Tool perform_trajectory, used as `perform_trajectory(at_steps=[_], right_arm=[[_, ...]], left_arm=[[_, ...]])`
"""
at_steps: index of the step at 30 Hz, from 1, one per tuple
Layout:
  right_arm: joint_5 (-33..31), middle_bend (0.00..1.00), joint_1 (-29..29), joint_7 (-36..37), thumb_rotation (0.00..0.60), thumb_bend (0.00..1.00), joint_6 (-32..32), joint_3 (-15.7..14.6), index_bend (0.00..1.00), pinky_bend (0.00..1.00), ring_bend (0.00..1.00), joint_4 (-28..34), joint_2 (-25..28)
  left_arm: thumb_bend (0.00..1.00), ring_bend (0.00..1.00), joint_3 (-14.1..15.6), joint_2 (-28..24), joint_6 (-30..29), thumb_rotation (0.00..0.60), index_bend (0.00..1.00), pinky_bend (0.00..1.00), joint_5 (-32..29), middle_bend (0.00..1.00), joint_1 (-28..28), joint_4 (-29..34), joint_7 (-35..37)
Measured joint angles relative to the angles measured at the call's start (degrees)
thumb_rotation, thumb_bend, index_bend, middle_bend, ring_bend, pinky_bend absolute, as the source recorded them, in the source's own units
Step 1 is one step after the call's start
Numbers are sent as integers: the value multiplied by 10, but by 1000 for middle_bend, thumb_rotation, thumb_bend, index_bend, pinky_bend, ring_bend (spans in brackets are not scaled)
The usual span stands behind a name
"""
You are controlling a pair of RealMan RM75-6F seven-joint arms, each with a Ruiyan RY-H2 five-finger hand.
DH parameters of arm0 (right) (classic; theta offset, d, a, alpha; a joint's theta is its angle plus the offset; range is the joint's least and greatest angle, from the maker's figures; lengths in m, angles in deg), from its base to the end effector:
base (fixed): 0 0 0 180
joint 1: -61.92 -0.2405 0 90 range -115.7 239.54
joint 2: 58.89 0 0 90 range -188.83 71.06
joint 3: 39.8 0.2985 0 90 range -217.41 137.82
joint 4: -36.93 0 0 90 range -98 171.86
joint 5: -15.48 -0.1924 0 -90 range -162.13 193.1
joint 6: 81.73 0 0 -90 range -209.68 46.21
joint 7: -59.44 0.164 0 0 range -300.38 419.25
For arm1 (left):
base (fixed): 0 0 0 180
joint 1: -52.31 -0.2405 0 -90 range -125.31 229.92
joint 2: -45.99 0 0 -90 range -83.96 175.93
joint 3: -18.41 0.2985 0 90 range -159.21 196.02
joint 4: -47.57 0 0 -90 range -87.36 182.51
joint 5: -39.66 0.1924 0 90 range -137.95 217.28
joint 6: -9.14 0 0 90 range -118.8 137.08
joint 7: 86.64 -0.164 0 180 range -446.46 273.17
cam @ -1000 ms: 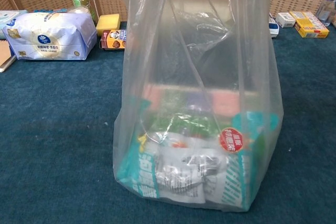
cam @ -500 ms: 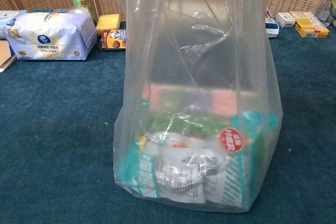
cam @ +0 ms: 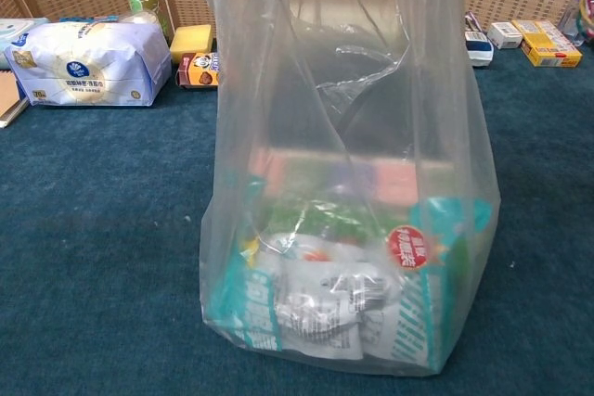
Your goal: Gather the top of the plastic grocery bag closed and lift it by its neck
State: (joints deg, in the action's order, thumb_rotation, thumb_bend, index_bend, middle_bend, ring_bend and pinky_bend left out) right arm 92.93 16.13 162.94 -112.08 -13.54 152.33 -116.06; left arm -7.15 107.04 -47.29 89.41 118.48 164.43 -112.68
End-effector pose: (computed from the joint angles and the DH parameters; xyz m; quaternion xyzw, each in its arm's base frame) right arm -0.0418 -0.3432 0.1304 -0.2613 0.8514 -0.4129 0.1905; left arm 0.0705 0.3855 0.1697 -0.7528 -0.2194 -0.5306 0.3218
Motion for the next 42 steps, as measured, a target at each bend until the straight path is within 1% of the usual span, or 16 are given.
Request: perform_trajectory(at_steps=[6, 13, 22, 31, 35, 39, 42], right_arm=[[0, 242, 2, 1, 0, 125, 2, 3, 227, 99, 174, 2, -1], [1, 242, 1, 4, 0, 125, 6, 8, 227, 99, 175, 6, -4], [-9, 242, -7, -2, 0, 125, 15, 15, 227, 99, 175, 10, -15], [-14, 242, -1, -9, 0, 126, 19, 21, 226, 107, 176, 19, -14], [-14, 243, 2, -11, 0, 127, 22, 22, 226, 107, 176, 18, -14], [-15, 244, 4, -13, 0, 127, 25, 24, 226, 107, 176, 16, -15], [-15, 244, 5, -15, 0, 127, 27, 25, 226, 107, 177, 15, -16]], left_arm=[[0, 0, 16, -7, -26, 600, 85, 142, 14, 68, -5, 2, -25], [0, 0, 20, -30, -17, 600, 85, 142, -1, 68, -5, 13, -27], [0, 0, 23, -8, -32, 600, 85, 142, 13, 68, 5, 6, -27], [0, 0, 36, 23, -41, 600, 86, 142, 30, 68, 14, -15, -38], [0, 0, 32, 13, -27, 600, 85, 142, 11, 68, 16, -9, -27], [0, 0, 20, -16, 11, 600, 85, 142, -33, 68, 21, 0, 0], [0, 0, 14, -36, 34, 600, 85, 142, -54, 68, 26, 5, 17]])
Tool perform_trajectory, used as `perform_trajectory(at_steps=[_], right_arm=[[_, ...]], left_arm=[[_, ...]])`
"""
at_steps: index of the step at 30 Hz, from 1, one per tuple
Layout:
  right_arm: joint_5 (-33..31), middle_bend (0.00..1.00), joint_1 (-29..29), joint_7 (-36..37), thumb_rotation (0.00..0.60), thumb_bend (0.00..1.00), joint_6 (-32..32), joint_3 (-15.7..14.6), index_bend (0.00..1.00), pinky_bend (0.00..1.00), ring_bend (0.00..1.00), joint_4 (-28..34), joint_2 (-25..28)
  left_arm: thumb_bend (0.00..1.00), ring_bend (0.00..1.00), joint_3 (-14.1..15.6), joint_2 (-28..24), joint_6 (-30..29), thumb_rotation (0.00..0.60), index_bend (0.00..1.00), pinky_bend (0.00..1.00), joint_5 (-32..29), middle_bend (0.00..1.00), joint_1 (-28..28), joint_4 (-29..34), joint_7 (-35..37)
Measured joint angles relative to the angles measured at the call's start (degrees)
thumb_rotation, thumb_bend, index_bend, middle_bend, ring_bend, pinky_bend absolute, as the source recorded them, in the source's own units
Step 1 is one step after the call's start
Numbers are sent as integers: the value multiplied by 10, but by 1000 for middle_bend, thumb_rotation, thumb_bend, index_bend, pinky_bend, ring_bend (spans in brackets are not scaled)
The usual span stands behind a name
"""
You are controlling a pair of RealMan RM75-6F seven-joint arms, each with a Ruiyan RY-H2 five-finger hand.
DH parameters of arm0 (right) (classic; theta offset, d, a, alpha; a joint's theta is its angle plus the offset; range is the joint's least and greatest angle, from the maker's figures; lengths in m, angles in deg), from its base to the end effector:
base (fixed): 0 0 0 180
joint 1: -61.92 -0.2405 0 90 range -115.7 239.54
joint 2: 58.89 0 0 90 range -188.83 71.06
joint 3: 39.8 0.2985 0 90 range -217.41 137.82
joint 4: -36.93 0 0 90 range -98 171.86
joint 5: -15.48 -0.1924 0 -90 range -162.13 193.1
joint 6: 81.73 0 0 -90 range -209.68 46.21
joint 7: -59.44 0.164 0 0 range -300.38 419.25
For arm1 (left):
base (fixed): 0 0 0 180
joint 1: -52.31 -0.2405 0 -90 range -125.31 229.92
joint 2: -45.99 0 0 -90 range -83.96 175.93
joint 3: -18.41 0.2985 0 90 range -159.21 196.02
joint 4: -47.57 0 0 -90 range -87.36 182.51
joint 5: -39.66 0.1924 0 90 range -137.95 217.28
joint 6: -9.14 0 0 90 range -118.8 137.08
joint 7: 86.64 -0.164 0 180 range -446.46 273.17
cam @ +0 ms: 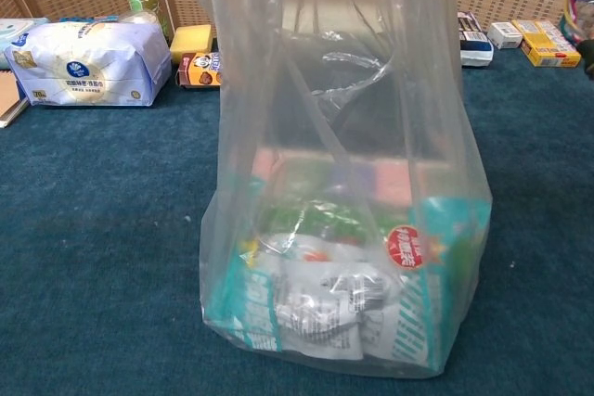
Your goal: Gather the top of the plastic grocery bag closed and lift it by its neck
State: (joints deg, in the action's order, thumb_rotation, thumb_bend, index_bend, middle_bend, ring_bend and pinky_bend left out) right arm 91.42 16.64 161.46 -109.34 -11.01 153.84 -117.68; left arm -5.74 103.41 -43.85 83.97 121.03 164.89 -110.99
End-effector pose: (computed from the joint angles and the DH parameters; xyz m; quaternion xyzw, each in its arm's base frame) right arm -0.0317 -0.3357 0.1229 -0.2595 0.8563 -0.3961 0.2063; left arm 0.0704 0.3893 0.1737 -0.7665 -0.2458 -0.5001 0.3192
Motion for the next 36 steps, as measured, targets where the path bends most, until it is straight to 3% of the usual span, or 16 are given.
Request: perform_trajectory(at_steps=[11, 19, 29, 32, 36], right_arm=[[-3, 245, 4, -5, 0, 127, 8, 5, 226, 107, 177, -4, -4], [-4, 245, 8, -9, 0, 126, 14, 9, 226, 107, 176, -7, -7], [-4, 246, 13, -10, 0, 128, 18, 16, 226, 107, 177, -7, -9], [-5, 247, 14, -10, 0, 127, 20, 18, 226, 107, 177, -6, -11], [-5, 246, 14, -11, 0, 128, 20, 21, 226, 107, 177, -6, -14]], left_arm=[[0, 0, -15, -44, 91, 600, 81, 142, -48, 68, 10, 7, 84], [0, 0, -34, -85, 176, 600, 81, 142, -67, 68, 11, -7, 184], [0, 0, -52, -100, 220, 600, 81, 142, -35, 68, -8, -28, 272], [0, 0, -43, -106, 230, 600, 81, 142, -25, 68, -7, -34, 263], [0, 0, -25, -102, 183, 600, 81, 142, -17, 68, -2, -31, 227]])
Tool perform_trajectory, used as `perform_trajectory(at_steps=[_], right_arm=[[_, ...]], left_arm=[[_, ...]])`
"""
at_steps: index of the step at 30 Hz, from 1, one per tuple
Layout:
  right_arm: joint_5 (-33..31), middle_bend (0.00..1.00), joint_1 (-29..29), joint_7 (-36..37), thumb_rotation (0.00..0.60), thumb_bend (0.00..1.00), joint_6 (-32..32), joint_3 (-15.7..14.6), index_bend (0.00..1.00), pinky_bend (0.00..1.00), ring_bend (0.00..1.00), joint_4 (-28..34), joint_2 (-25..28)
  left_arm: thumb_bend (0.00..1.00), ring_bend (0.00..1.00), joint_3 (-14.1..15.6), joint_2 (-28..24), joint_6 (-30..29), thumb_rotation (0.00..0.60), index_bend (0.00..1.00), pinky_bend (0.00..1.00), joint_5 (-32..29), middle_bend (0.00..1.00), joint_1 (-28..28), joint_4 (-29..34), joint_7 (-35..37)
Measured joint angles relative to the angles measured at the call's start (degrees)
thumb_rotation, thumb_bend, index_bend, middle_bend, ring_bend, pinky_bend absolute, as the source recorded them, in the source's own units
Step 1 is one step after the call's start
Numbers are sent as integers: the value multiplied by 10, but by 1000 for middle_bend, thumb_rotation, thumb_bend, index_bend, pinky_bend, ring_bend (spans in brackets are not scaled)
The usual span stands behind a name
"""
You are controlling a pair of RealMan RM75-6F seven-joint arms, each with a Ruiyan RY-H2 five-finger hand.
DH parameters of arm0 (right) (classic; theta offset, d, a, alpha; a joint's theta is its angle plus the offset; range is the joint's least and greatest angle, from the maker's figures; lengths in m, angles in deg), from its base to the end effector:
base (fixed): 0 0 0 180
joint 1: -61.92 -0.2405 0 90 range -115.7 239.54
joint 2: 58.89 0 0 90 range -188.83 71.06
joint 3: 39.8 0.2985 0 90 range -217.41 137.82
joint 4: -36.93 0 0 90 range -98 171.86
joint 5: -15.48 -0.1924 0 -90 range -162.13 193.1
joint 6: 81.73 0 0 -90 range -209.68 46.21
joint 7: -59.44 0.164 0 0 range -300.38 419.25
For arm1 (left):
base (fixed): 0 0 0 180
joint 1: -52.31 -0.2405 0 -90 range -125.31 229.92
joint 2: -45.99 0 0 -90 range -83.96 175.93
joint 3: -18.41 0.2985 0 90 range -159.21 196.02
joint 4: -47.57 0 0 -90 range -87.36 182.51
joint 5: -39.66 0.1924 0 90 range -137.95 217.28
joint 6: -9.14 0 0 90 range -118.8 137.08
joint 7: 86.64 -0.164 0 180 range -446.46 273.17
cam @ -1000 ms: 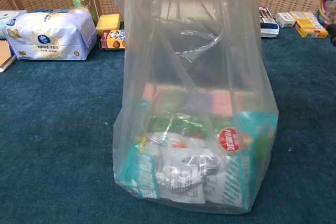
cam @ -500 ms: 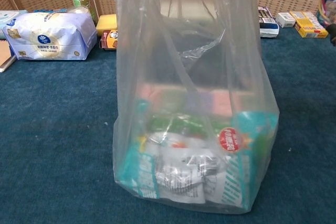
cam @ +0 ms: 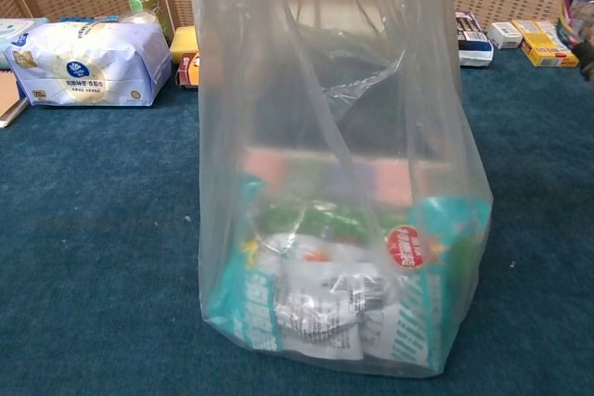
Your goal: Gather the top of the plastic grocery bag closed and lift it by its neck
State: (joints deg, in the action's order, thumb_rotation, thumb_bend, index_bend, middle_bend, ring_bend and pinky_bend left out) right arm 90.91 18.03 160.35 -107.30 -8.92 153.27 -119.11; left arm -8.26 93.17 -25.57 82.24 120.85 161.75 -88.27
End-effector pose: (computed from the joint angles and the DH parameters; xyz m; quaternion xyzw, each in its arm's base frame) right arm -0.0337 -0.3368 0.1191 -0.2558 0.8578 -0.3951 0.2065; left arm 0.0625 0.3961 0.2016 -0.7635 -0.3744 -0.4670 0.2427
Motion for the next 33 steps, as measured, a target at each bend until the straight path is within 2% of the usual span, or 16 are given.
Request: perform_trajectory(at_steps=[7, 10, 20, 28, 33], right_arm=[[-2, 247, 4, -1, 0, 128, 3, 4, 226, 112, 179, 3, 0], [-1, 247, 7, 1, 0, 129, 3, 7, 226, 120, 179, 7, 0], [-8, 248, 9, -7, 0, 129, 6, 10, 226, 119, 179, 5, -3], [-12, 248, 14, -13, 0, 129, 9, 15, 226, 118, 179, 7, -1], [-14, 248, 16, -17, 0, 129, 12, 18, 226, 118, 179, 6, -2]], left_arm=[[0, 0, 29, 38, -146, 600, 81, 142, 25, 68, 1, 10, -92], [0, 0, 37, 54, -177, 600, 82, 142, 34, 68, -3, 15, -108], [0, 0, 40, 47, -125, 600, 85, 142, 63, 68, -7, 15, -77], [0, 0, 37, -6, -43, 600, 85, 142, 74, 67, -9, 21, -40], [0, 0, 36, -13, -56, 600, 85, 142, 97, 68, -23, 28, -29]])
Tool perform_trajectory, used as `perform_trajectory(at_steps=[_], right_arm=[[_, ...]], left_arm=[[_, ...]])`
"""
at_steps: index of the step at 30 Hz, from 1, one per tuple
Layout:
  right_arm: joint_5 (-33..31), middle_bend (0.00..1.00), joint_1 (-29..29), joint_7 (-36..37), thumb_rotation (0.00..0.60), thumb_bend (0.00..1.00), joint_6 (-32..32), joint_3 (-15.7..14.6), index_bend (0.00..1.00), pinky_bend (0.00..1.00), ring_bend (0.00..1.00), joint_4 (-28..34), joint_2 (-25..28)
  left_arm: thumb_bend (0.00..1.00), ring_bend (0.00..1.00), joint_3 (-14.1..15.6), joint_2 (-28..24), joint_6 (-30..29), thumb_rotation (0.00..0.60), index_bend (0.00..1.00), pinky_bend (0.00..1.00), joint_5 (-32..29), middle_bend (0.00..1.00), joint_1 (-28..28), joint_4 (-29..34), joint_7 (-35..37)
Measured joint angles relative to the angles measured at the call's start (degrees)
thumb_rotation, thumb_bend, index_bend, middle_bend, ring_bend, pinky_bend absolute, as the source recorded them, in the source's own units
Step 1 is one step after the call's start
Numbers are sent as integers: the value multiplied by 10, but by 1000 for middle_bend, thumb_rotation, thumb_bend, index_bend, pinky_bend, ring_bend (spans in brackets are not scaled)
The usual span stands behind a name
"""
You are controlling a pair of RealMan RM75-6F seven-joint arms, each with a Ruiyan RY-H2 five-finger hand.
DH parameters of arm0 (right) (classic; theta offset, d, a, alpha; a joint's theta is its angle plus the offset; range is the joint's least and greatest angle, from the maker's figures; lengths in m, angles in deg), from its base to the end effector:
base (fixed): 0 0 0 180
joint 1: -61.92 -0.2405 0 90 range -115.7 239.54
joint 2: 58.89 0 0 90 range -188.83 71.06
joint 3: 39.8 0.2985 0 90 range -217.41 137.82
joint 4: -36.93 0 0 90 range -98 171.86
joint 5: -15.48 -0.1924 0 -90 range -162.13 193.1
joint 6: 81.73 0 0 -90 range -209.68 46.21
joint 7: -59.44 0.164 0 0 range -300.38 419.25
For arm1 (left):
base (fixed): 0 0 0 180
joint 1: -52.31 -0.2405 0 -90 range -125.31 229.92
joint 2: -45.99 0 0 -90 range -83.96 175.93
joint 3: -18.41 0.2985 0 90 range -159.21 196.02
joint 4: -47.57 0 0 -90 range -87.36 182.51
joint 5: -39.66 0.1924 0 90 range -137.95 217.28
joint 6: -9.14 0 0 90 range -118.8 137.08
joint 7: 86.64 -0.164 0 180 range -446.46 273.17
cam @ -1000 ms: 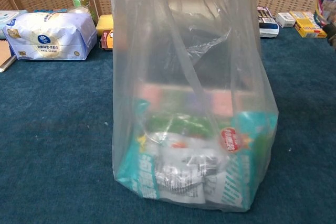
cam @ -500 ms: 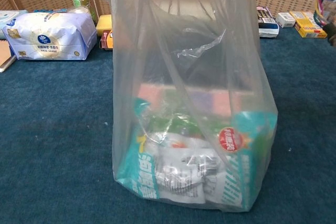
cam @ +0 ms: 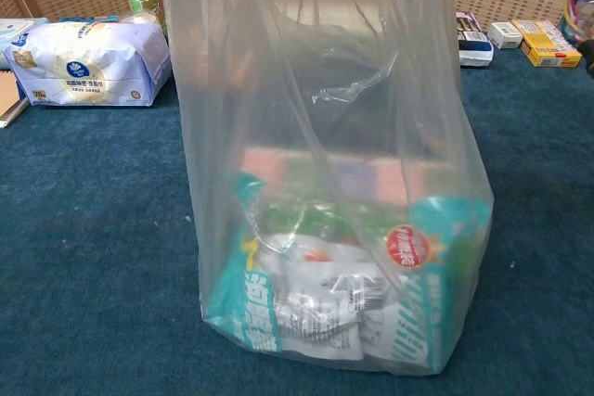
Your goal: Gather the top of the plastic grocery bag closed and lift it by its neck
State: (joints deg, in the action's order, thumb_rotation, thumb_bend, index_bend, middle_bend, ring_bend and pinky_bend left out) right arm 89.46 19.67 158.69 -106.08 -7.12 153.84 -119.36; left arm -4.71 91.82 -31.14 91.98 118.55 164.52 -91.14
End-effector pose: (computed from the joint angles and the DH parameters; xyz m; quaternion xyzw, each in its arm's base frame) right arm -0.0362 -0.3353 0.1207 -0.2496 0.8588 -0.3975 0.2052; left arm 0.0501 0.3822 0.2060 -0.7881 -0.2965 -0.4655 0.2725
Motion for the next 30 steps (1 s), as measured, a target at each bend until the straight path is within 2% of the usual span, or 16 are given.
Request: perform_trajectory(at_steps=[12, 17, 30], right_arm=[[-5, 248, 6, -7, 0, 129, 7, 7, 226, 117, 179, -2, -4], [-7, 248, 9, -12, 0, 129, 9, 10, 226, 117, 179, -1, -6], [-22, 254, 5, -27, 0, 139, 21, 23, 226, 121, 185, 16, -16]], left_arm=[[0, 0, 9, 7, -71, 600, 85, 142, 67, 68, -55, 14, 13], [0, 0, 12, 10, -91, 600, 85, 142, 74, 68, -67, 14, 10], [0, 0, 14, 49, -194, 600, 85, 142, 85, 68, -100, 8, -37]])
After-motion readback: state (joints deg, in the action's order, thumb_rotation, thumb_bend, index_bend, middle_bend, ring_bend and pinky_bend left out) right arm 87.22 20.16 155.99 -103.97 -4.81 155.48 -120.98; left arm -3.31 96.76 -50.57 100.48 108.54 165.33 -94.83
